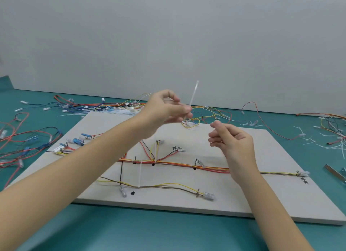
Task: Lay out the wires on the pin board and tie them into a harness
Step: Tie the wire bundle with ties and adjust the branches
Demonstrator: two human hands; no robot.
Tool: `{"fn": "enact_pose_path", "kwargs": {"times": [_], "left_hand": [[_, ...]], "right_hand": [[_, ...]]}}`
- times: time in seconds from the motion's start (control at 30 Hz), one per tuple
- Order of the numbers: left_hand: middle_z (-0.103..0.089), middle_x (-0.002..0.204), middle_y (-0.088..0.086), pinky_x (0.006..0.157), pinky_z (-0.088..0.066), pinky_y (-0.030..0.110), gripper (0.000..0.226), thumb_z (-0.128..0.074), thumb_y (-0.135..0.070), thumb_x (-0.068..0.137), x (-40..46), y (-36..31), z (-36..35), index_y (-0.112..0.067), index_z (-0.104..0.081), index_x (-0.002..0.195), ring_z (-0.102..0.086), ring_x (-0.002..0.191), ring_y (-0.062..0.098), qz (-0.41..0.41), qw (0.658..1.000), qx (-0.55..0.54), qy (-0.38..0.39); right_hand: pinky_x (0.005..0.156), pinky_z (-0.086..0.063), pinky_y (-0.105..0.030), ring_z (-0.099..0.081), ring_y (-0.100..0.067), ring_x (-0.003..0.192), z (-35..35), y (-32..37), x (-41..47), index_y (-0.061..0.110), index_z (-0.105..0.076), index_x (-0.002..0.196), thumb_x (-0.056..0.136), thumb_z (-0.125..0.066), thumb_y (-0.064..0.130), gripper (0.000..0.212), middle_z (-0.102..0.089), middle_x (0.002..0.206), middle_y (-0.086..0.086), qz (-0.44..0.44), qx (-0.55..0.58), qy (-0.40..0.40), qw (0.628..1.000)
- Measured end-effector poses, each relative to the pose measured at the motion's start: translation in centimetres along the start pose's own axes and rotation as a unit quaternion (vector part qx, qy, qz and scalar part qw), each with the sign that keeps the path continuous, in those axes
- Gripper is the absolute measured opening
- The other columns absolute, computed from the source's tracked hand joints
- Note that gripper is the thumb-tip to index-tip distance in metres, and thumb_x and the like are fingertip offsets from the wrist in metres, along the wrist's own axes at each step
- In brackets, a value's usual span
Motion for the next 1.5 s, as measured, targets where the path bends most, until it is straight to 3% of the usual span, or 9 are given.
{"fn": "enact_pose_path", "kwargs": {"times": [0.2,0.57,0.7,0.87,1.0,1.07,1.13,1.33,1.5], "left_hand": [[-0.074,0.081,0.011,0.049,-0.051,0.023,0.036,-0.073,0.007,0.079,-3.2,2.4,-2.3,-0.013,-0.043,0.088,-0.072,0.068,0.023,0.042,0.996,0.04,0.062],[-0.074,0.078,0.009,0.049,-0.051,0.024,0.032,-0.073,0.005,0.079,-5.0,6.0,-2.7,-0.01,-0.045,0.085,-0.071,0.065,0.024,0.073,0.993,0.074,0.06],[-0.074,0.076,0.007,0.052,-0.053,0.025,0.027,-0.076,-0.001,0.079,-5.1,6.6,-2.8,-0.011,-0.051,0.085,-0.071,0.067,0.019,0.043,0.994,0.095,0.042],[-0.068,0.091,0.0,0.069,-0.05,0.016,0.029,-0.083,-0.022,0.075,-5.4,7.6,-2.4,-0.019,-0.061,0.092,-0.063,0.077,0.007,-0.039,0.973,0.228,0.007],[-0.062,0.098,-0.005,0.07,-0.04,0.006,0.035,-0.082,-0.028,0.075,-5.2,8.2,-2.5,-0.024,-0.058,0.1,-0.056,0.086,0.004,-0.077,0.95,0.302,0.004],[-0.062,0.097,-0.004,0.07,-0.037,0.006,0.033,-0.082,-0.028,0.076,-5.3,8.5,-2.6,-0.023,-0.06,0.1,-0.056,0.088,0.006,-0.083,0.941,0.327,0.024],[-0.063,0.097,-0.005,0.069,-0.035,0.005,0.026,-0.081,-0.03,0.076,-5.4,8.7,-2.8,-0.025,-0.061,0.093,-0.056,0.087,0.006,-0.101,0.929,0.352,0.044],[-0.06,0.092,-0.005,0.073,-0.043,0.014,0.017,-0.076,-0.029,0.082,-5.3,9.1,-3.3,-0.019,-0.072,0.095,-0.056,0.078,0.004,-0.103,0.908,0.397,0.082],[-0.057,0.084,-0.004,0.076,-0.046,0.028,0.013,-0.071,-0.026,0.086,-4.5,8.9,-3.6,-0.016,-0.076,0.093,-0.052,0.074,0.007,-0.087,0.897,0.422,0.096]], "right_hand": [[0.059,-0.051,-0.021,-0.063,-0.014,0.066,0.1,0.0,0.0,0.007,-0.076,0.093,0.079,-0.074,0.03,0.027,-0.07,0.077,-0.006,-0.013,0.032,-0.01,0.999],[0.053,-0.047,-0.02,-0.058,-0.014,0.062,0.0,-0.3,-0.2,0.001,-0.073,0.088,0.086,-0.07,0.011,0.011,-0.066,0.07,-0.006,-0.005,-0.001,0.017,1.0],[0.054,-0.05,-0.021,-0.064,-0.014,0.068,0.3,0.1,0.2,0.004,-0.068,0.086,0.091,-0.061,0.008,0.009,-0.069,0.072,-0.005,-0.006,0.003,0.009,1.0],[0.061,-0.057,-0.023,-0.067,-0.015,0.061,2.9,1.3,1.6,0.007,-0.065,0.083,0.092,-0.06,0.01,0.011,-0.068,0.064,-0.002,-0.047,0.053,-0.05,0.996],[0.043,-0.042,-0.017,-0.047,-0.008,0.044,4.5,1.1,2.6,0.007,-0.062,0.087,0.093,-0.058,0.01,0.008,-0.052,0.062,0.001,-0.11,0.043,-0.049,0.992],[0.036,-0.024,-0.016,-0.029,-0.006,0.04,4.9,1.0,3.0,0.006,-0.059,0.09,0.094,-0.054,0.008,0.007,-0.042,0.064,0.0,-0.134,-0.01,-0.038,0.99],[0.035,-0.018,-0.017,-0.023,-0.006,0.04,5.4,0.9,3.5,0.007,-0.061,0.09,0.093,-0.052,0.008,0.009,-0.037,0.062,0.0,-0.145,-0.112,-0.038,0.982],[0.044,-0.027,-0.022,-0.035,-0.015,0.05,5.8,-0.3,4.1,0.012,-0.065,0.081,0.095,-0.043,0.01,0.026,-0.046,0.065,0.001,-0.106,-0.371,-0.022,0.922],[0.063,-0.035,-0.03,-0.05,-0.029,0.069,4.7,-1.7,4.6,0.002,-0.066,0.08,0.096,-0.051,0.015,0.026,-0.055,0.066,-0.006,-0.04,-0.507,-0.008,0.861]]}}
Point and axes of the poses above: each hand's wrist, its own x-axis towards the middle knuckle, its own z-axis out of the back of the hand, y = z × x, the point moved 1 cm from there along x, towards the middle knuckle
